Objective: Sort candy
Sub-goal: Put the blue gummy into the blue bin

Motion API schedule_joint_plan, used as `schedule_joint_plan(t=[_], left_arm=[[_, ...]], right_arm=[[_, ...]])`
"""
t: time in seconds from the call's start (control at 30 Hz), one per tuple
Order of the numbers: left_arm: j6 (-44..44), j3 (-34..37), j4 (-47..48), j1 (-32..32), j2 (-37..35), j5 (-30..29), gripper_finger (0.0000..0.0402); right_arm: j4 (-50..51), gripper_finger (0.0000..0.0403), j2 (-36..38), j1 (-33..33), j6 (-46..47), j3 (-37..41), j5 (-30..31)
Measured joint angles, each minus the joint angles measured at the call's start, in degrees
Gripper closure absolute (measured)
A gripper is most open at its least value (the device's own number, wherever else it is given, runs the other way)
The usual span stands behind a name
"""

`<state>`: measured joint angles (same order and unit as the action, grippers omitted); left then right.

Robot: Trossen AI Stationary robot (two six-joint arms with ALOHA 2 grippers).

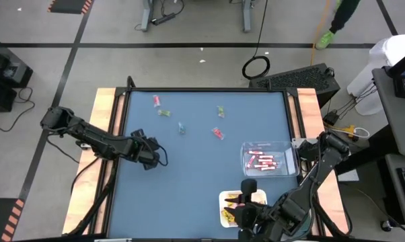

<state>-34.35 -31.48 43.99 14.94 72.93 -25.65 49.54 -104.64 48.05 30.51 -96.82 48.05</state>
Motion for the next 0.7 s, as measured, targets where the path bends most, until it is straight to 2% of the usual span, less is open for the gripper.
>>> schedule_joint_plan(t=[0.17, 0.3, 0.4, 0.6, 0.7], left_arm=[[-0.64, 0.00, 0.00, -1.53, 0.00, -1.09, 0.0226], [-1.51, 0.00, -0.30, -2.33, 0.00, -1.58, 0.0236], [-2.67, 0.00, -1.10, -2.32, 0.00, -1.61, 0.0215], [-1.37, 0.00, -1.59, -3.65, 0.00, -2.85, 0.0142], [-2.27, 0.00, -1.74, -4.70, 0.46, -2.24, 0.0128]], right_arm=[[-0.01, 0.0291, -0.17, 0.02, -0.28, 0.02, -0.48], [0.00, 0.0291, -0.30, 0.20, -0.29, 0.02, -0.51], [-0.04, 0.0291, -0.28, 0.21, -0.28, 0.02, -0.50], [-0.02, 0.0291, -0.28, 0.22, -0.17, 0.02, -1.41], [-0.03, 0.0291, -0.28, 0.22, -0.14, 0.02, -1.77]])
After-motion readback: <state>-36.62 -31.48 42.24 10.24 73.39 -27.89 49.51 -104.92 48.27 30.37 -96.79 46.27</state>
